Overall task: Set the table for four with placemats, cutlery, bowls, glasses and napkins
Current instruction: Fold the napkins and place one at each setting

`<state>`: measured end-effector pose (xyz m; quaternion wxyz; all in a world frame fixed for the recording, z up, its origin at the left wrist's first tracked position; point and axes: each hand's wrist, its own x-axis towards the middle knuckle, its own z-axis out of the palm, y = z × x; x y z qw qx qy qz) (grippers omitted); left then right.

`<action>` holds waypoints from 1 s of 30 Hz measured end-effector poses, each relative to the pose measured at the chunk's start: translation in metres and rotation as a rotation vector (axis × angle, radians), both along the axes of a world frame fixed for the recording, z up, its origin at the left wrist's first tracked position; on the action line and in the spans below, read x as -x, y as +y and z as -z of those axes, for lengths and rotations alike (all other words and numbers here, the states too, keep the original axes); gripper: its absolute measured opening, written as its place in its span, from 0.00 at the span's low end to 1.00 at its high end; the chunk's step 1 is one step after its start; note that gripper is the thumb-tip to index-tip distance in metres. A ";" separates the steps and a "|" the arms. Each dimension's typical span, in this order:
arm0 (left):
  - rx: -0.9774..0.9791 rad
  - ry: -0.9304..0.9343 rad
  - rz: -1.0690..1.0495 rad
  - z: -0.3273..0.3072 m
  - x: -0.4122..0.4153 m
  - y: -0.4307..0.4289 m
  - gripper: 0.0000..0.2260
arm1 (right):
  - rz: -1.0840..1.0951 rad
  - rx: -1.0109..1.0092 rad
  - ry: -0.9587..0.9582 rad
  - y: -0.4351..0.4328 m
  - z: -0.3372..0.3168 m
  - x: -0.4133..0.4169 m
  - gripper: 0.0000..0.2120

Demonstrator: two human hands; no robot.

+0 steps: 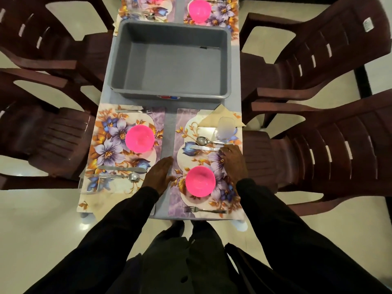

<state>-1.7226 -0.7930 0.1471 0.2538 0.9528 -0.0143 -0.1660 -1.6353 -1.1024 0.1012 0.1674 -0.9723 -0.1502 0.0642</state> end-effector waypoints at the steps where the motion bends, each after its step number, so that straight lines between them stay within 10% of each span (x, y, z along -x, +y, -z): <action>1: -0.009 -0.008 0.000 0.000 -0.003 -0.002 0.34 | -0.004 0.016 -0.006 -0.001 0.010 -0.005 0.11; 30: -0.088 -0.089 0.053 0.002 -0.058 -0.021 0.25 | -0.164 -0.094 -0.032 -0.018 0.020 -0.018 0.14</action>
